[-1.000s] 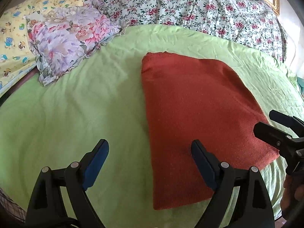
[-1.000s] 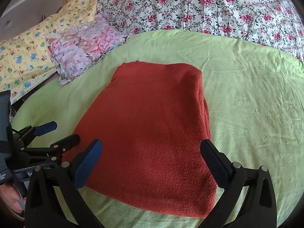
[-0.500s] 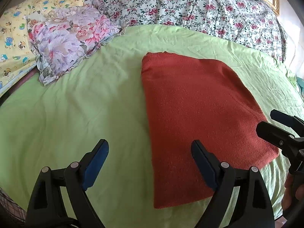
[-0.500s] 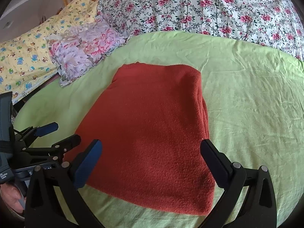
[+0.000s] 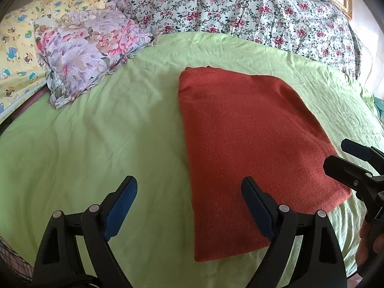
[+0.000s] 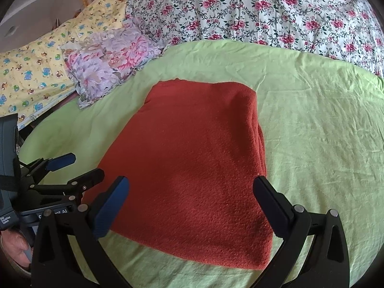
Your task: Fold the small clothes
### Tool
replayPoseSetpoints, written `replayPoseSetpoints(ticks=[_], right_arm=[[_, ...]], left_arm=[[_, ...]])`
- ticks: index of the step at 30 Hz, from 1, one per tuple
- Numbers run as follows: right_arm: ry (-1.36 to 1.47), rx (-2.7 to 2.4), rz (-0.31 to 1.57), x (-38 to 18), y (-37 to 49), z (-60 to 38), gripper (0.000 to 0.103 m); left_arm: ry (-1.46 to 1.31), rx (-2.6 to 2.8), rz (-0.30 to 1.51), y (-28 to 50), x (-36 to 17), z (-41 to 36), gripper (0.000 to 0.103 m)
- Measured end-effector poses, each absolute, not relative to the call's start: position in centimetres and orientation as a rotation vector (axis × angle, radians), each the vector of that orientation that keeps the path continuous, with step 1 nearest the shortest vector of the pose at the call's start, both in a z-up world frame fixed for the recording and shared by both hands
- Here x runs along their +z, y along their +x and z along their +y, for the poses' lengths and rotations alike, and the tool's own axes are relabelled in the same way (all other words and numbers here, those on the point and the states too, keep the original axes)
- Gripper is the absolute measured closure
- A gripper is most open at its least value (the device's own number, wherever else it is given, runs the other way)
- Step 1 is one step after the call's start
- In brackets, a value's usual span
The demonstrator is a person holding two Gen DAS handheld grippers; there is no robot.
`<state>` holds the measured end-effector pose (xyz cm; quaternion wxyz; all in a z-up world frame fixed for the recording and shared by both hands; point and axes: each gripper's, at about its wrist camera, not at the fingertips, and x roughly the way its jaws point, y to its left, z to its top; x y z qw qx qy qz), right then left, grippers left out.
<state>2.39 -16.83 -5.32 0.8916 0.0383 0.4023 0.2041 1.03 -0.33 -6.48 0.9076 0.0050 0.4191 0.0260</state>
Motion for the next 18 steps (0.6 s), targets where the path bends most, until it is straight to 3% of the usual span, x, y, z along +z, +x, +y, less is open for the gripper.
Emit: replayPoseSetpoints(ticks=[18], right_arm=[[0.084,0.42,0.834,-5.09,1.78,-16.66,0.0]], left_arm=[[0.011,0.047,0.855,0.5,-6.15,-0.69,0.014]])
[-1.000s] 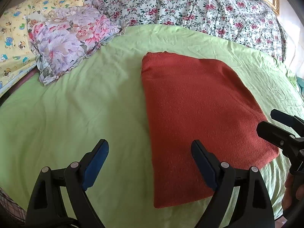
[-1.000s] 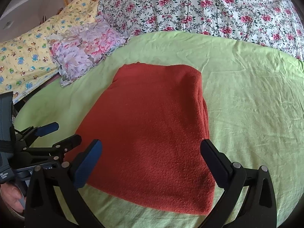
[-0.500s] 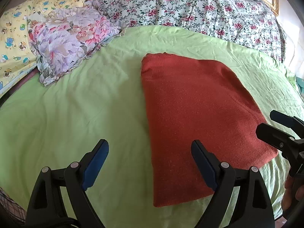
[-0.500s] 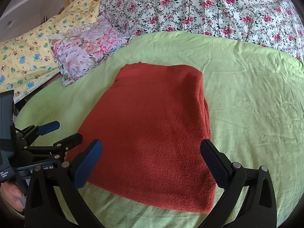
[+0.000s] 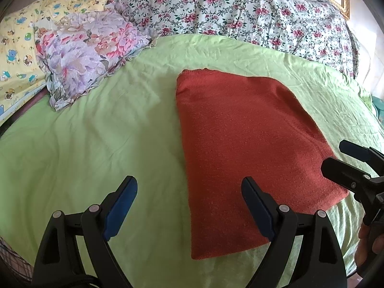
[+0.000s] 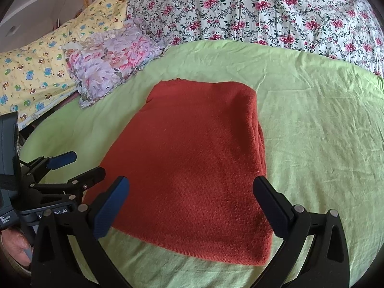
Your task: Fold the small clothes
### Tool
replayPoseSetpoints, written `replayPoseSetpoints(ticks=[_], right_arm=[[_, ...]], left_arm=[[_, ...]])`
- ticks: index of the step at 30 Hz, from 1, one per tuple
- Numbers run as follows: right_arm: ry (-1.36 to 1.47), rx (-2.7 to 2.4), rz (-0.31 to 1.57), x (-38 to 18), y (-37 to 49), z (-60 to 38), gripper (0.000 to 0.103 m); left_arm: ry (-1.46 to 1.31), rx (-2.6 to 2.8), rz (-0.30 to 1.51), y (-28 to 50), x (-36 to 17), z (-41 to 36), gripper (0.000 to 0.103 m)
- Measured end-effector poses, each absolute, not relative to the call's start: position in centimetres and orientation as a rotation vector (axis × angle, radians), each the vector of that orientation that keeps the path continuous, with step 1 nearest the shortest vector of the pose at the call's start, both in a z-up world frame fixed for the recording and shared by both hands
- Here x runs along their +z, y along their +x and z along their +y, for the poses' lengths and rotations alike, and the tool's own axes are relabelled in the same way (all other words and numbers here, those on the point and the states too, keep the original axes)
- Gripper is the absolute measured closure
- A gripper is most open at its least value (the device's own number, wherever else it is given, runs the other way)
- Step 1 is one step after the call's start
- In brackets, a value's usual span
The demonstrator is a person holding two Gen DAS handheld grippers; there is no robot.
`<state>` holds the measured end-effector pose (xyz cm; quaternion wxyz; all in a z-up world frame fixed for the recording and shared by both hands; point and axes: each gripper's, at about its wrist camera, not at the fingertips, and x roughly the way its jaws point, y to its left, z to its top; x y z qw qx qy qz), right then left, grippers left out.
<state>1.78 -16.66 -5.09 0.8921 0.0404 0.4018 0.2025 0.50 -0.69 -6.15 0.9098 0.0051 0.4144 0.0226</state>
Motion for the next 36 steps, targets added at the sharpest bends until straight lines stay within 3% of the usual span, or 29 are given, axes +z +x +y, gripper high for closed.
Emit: replayPoseSetpoints(ticks=[36], right_arm=[[0.123,0.408,0.828,-5.1,1.7,-17.9,0.0]], left_arm=[[0.03,0.026,0.867,1.2,-6.3,-0.9,0.014]])
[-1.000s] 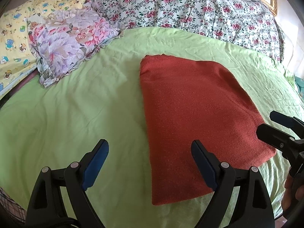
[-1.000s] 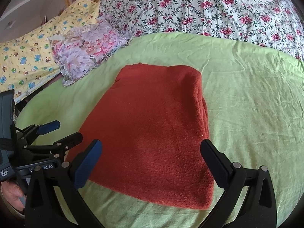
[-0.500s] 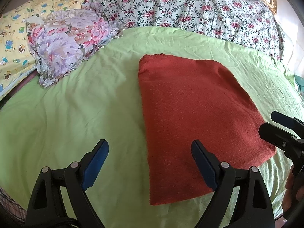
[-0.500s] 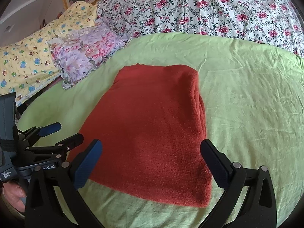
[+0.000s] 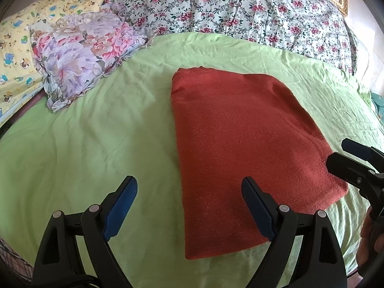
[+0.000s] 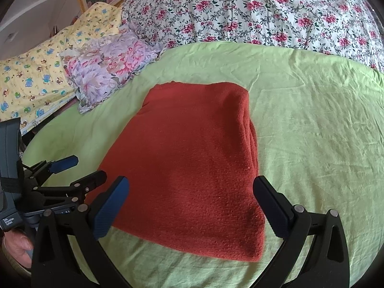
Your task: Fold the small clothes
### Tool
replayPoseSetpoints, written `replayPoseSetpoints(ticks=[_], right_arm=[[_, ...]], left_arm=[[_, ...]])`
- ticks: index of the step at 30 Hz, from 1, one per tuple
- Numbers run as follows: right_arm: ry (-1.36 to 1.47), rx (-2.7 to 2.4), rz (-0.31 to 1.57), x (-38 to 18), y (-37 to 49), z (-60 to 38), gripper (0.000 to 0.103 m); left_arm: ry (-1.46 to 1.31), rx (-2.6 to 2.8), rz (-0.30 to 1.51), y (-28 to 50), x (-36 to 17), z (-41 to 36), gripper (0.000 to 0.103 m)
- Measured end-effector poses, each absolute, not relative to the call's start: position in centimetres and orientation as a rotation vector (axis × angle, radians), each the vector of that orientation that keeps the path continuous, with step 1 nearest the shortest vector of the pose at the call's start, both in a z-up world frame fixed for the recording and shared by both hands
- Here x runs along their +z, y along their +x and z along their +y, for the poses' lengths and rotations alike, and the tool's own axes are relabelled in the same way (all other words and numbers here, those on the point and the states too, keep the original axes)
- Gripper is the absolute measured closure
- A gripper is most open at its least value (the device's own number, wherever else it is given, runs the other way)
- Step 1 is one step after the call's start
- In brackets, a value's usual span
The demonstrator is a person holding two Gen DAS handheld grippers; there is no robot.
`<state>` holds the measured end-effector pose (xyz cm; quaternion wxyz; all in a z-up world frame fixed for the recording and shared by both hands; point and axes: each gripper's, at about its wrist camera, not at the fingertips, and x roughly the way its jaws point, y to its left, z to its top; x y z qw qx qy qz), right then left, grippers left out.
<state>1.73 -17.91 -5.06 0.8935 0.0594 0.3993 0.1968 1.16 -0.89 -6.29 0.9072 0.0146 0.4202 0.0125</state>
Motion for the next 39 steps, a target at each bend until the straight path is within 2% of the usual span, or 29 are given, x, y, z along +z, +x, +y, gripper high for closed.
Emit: replayPoseSetpoints(ticks=[39], right_arm=[[0.144,0.406,0.835,-5.5,1.39,-18.06,0.0]], left_arm=[[0.043,0.012,0.866,1.45,-6.38,-0.98,0.014]])
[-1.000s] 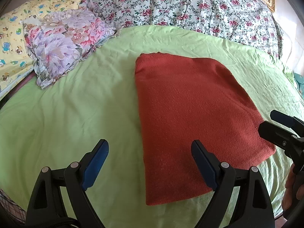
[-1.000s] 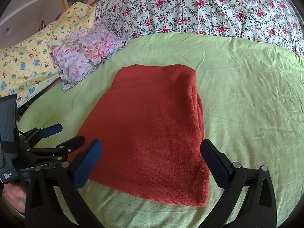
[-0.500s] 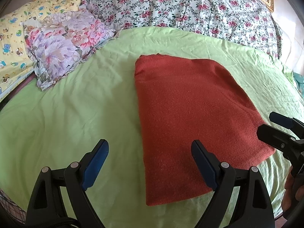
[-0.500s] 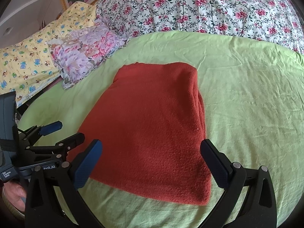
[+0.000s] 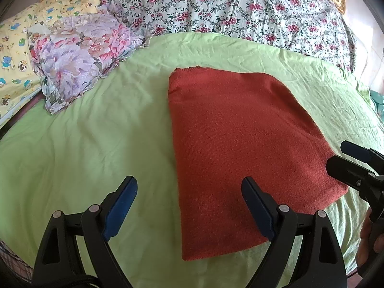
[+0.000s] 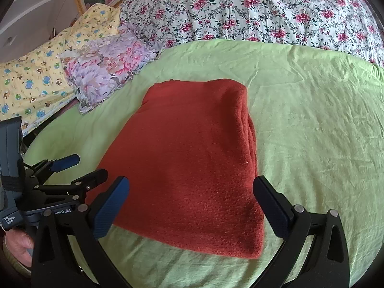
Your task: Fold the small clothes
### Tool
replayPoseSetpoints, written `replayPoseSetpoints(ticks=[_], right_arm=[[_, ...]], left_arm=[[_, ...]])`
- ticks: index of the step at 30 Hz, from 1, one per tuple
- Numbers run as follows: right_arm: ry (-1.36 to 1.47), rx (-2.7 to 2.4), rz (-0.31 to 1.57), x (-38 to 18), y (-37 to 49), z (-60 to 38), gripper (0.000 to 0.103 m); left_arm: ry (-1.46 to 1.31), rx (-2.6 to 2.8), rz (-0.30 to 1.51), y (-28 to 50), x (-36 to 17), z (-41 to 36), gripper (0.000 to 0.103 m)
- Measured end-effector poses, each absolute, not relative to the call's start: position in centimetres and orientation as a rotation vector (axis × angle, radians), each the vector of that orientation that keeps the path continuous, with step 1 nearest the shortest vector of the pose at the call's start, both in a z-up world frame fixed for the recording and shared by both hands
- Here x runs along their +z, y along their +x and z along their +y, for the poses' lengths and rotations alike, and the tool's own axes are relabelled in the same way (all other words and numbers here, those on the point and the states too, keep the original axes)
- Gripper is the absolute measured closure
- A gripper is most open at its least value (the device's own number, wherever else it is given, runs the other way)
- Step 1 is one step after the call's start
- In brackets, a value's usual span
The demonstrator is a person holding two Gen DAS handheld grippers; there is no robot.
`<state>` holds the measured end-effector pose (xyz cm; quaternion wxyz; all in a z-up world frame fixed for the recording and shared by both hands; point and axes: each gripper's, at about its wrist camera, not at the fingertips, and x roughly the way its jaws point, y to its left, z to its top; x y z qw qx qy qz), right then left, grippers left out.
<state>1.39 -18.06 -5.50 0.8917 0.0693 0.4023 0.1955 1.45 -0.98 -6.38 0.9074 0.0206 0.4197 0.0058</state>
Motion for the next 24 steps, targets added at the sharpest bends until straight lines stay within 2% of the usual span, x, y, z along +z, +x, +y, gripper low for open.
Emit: replayPoseSetpoints(ticks=[24], right_arm=[[0.154,0.412,0.84,-5.81,1.31,-18.57,0.0]], left_arm=[[0.075,0.024,0.868,1.48,-6.32,-1.72,0.014]])
